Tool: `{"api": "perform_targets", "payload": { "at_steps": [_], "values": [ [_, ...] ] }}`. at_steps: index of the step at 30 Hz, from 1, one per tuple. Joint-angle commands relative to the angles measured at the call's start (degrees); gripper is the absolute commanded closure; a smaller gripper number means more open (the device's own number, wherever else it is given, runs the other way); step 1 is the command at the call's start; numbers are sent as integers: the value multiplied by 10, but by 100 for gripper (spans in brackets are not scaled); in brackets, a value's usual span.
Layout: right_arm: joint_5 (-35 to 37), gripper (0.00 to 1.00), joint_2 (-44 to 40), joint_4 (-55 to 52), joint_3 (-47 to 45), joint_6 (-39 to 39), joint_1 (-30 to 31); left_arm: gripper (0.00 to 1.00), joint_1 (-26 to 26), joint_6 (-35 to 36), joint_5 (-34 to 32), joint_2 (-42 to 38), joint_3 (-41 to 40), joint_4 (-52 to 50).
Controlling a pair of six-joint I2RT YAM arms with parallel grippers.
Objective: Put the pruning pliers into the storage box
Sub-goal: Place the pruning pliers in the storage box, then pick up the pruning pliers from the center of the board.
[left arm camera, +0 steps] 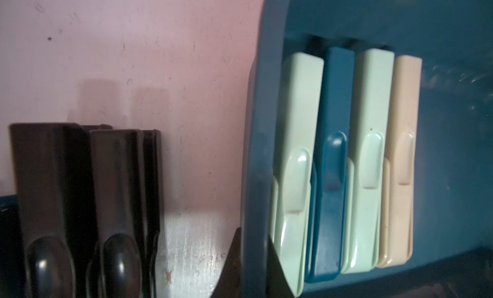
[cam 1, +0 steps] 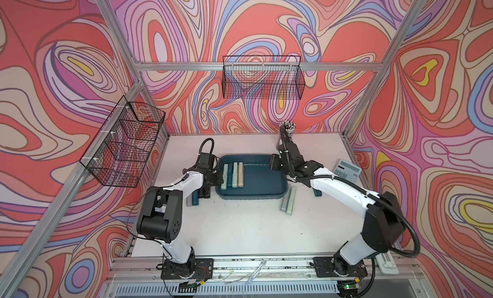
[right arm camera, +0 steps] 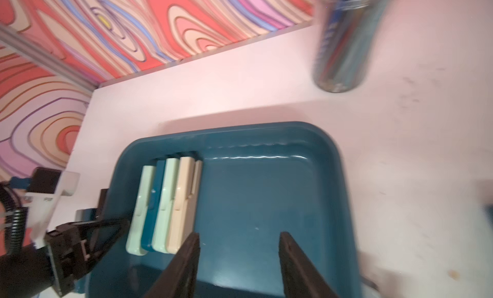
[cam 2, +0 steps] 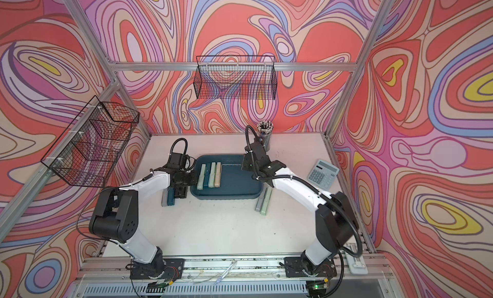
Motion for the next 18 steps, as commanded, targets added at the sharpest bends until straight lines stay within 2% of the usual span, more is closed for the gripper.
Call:
{"api": "perform_targets", "payload": {
  "at_steps": [1,5,10,18],
  "values": [
    [58,47,-55,-84,-70,37,1,100,-2,-3,4,-37,12,26],
    [56,45,-123,-115,-161,79,-1,100,-1,-1,-1,-37,12,25],
    [9,38,-167,-107,-251,93,5,100,-1,-1,2,-31,12,26],
    [-17,31,-115,-84,-280,59,36,100,0,-1,2,-27,16,23]
  ]
}}
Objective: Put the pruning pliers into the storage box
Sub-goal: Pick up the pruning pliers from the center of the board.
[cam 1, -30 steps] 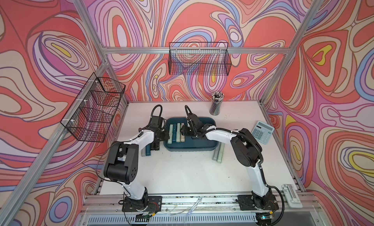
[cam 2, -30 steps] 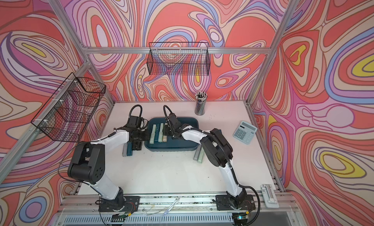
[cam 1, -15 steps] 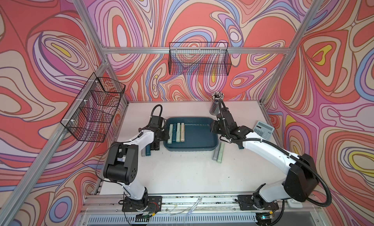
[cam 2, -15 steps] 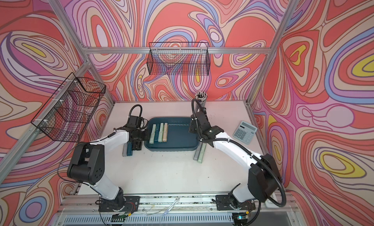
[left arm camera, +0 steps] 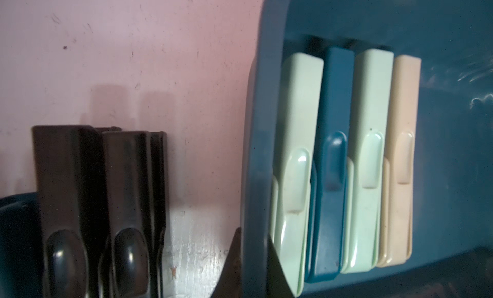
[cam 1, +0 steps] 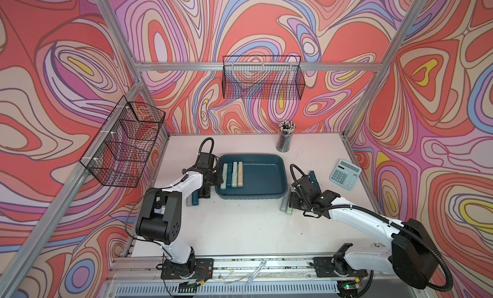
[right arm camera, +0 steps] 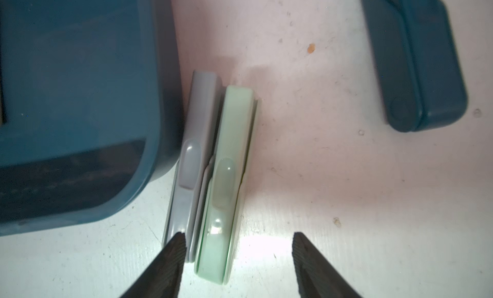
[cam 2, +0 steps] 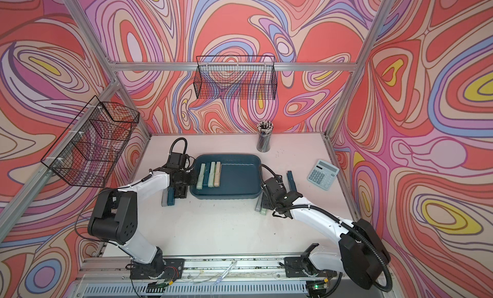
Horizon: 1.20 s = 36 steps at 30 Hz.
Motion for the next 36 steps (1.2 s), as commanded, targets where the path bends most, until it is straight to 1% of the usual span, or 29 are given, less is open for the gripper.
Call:
{"api": "perform_targets", "payload": {
  "at_steps": [1,6,12,16,24,32,36],
  "values": [
    [-12,31,32,19,-7,-7,18,100,0,-4,8,-21,16,26],
    [-10,30,71,31,-16,-14,28,100,0,-3,5,-22,16,23],
    [1,30,73,26,-31,-27,31,100,1,-3,6,-21,16,24],
    [-7,31,57,28,-39,-35,33,100,0,-2,6,-22,17,23],
    [-35,34,-19,46,-71,-51,34,100,0,-4,7,-21,16,25],
    [-33,35,8,54,-80,-50,54,100,0,-4,7,-23,13,25],
    [-4,36,20,40,-78,-38,56,100,0,-3,6,-23,13,26]
  ]
}}
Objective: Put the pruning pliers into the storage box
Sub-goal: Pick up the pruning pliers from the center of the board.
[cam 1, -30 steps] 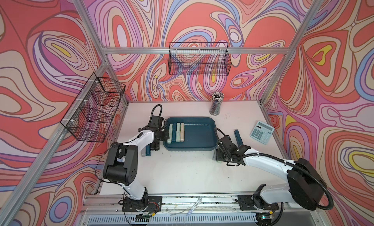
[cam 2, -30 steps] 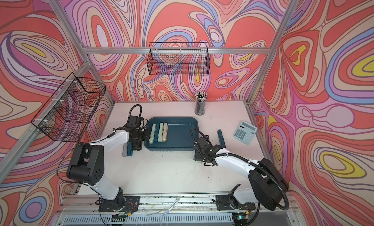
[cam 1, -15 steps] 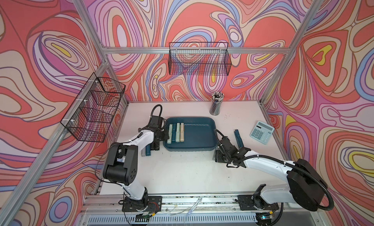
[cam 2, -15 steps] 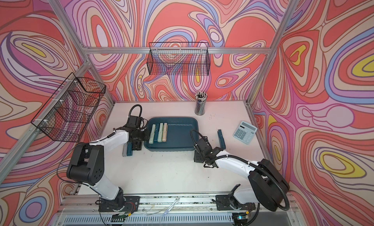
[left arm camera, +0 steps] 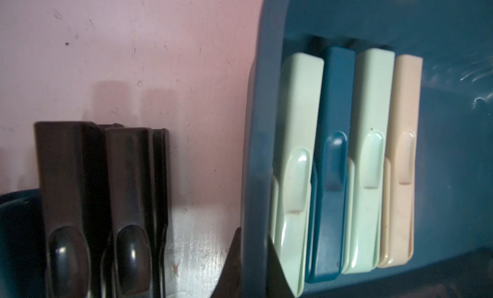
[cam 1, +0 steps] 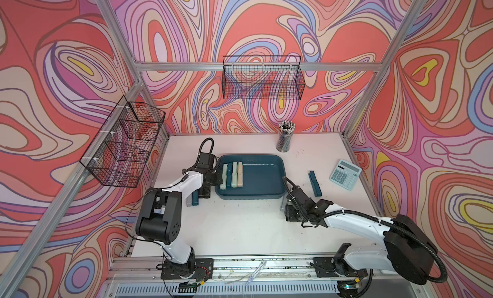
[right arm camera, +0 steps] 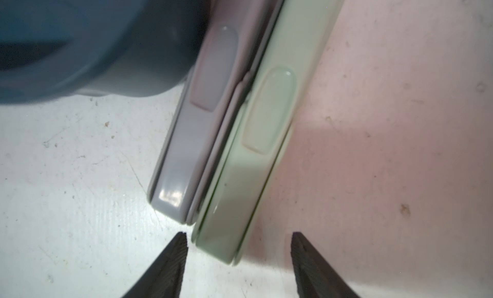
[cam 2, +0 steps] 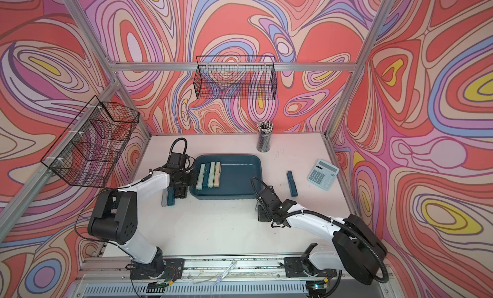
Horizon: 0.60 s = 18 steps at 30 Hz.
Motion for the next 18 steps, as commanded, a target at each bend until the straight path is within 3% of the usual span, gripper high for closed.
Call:
{"api": "perform_targets", "payload": {
  "at_steps": [1,9,18],
  "values": [
    [35,36,12,-16,-4,16,3,100,0,-4,9,-23,13,32],
    [77,36,22,-17,-9,42,-2,100,0,-4,12,-25,16,30],
    [41,37,4,9,4,0,-63,100,0,-4,15,-20,14,33]
  ]
}}
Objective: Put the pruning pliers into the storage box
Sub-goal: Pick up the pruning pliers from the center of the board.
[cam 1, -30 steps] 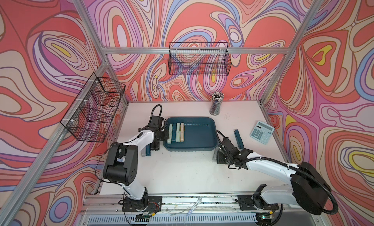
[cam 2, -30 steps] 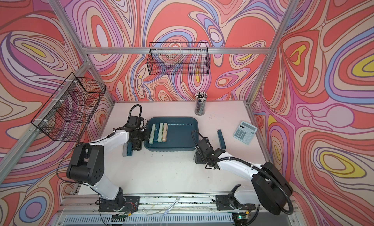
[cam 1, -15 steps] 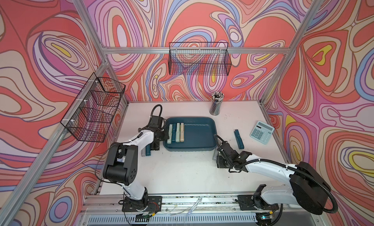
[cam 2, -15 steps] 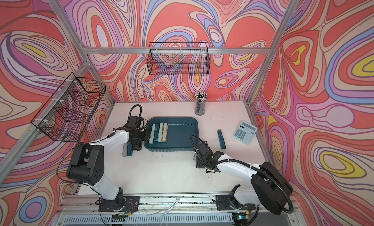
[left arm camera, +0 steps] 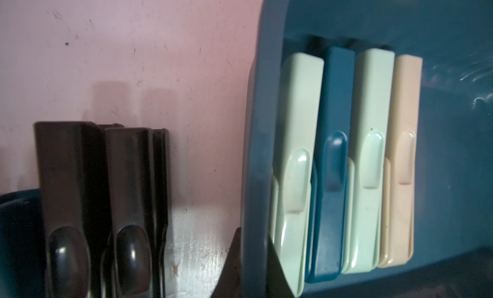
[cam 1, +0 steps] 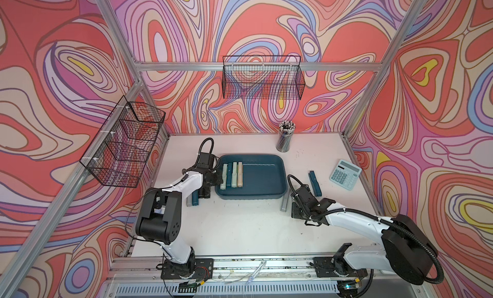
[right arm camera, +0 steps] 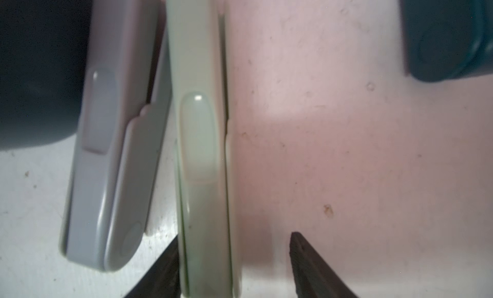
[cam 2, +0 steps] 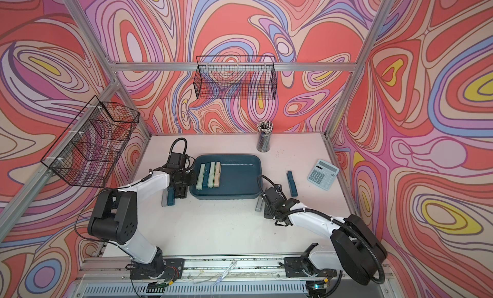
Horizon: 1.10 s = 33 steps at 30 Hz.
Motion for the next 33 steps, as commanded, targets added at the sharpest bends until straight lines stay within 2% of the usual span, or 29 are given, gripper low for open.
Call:
{"api": "perform_targets", "payload": {
  "at_steps": [1,6,9,16,20,27,33],
  "values": [
    [-7,37,18,15,22,-25,-11,100,0,-5,16,-19,14,33],
    [-15,40,57,37,39,-43,-26,100,0,-3,11,-23,13,28],
    [-7,45,70,42,45,-49,-34,100,0,-3,8,-24,12,29],
    [13,68,61,27,63,-61,-38,100,0,-3,10,-23,13,29],
    [26,74,49,-6,94,-73,-38,100,0,-3,11,-21,13,30],
    [25,77,57,-43,215,-109,-37,100,0,-7,18,-19,12,34],
    [-8,77,110,6,297,-113,-12,100,0,-11,22,-16,14,36]
  ]
}}
